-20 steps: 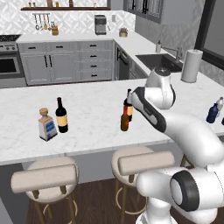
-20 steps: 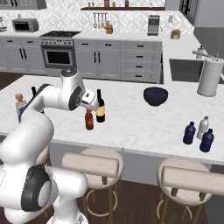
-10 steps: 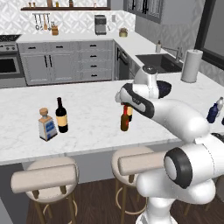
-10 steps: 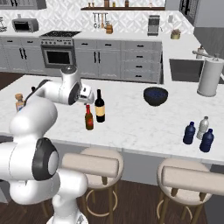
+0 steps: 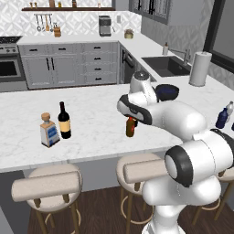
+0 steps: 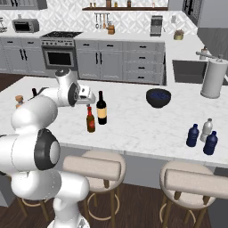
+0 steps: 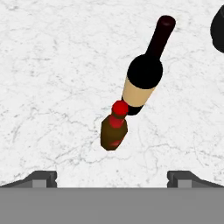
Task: Move the plastic bottles in the middle to the plastics group, and the glass bottles in the middle to the glass group.
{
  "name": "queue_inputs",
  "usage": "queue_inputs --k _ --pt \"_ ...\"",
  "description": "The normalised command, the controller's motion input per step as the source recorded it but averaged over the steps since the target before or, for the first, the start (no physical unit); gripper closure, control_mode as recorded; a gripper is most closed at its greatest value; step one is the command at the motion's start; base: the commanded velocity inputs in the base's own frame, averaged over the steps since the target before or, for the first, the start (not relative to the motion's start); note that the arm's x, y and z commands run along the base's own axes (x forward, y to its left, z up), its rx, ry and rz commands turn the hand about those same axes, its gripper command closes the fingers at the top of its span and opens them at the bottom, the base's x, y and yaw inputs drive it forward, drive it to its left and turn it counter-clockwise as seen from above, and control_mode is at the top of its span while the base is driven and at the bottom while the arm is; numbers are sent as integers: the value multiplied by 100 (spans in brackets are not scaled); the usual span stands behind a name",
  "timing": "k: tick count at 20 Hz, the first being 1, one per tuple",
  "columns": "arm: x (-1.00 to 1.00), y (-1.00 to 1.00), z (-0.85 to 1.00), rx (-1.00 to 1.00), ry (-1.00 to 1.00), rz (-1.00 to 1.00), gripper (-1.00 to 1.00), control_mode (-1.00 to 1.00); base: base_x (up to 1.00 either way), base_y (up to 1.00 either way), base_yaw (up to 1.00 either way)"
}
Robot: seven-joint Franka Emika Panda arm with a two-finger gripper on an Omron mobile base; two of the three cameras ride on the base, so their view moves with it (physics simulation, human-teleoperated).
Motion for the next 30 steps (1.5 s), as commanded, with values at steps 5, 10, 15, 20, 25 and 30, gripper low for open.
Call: queue_inputs --k 5,10,15,20,25,30 --pt "0 -4 -13 0 0 0 -100 -100 0 0 0" --pt "11 -14 -12 0 0 0 -100 -100 0 0 0" --pt "33 -5 -13 4 3 0 -100 -100 0 0 0" --pt "26 0 -17 8 2 0 -100 -100 0 0 0" --pt "21 0 -18 3 0 0 -100 -100 0 0 0" --pt "22 0 -18 0 0 0 -100 -100 0 0 0"
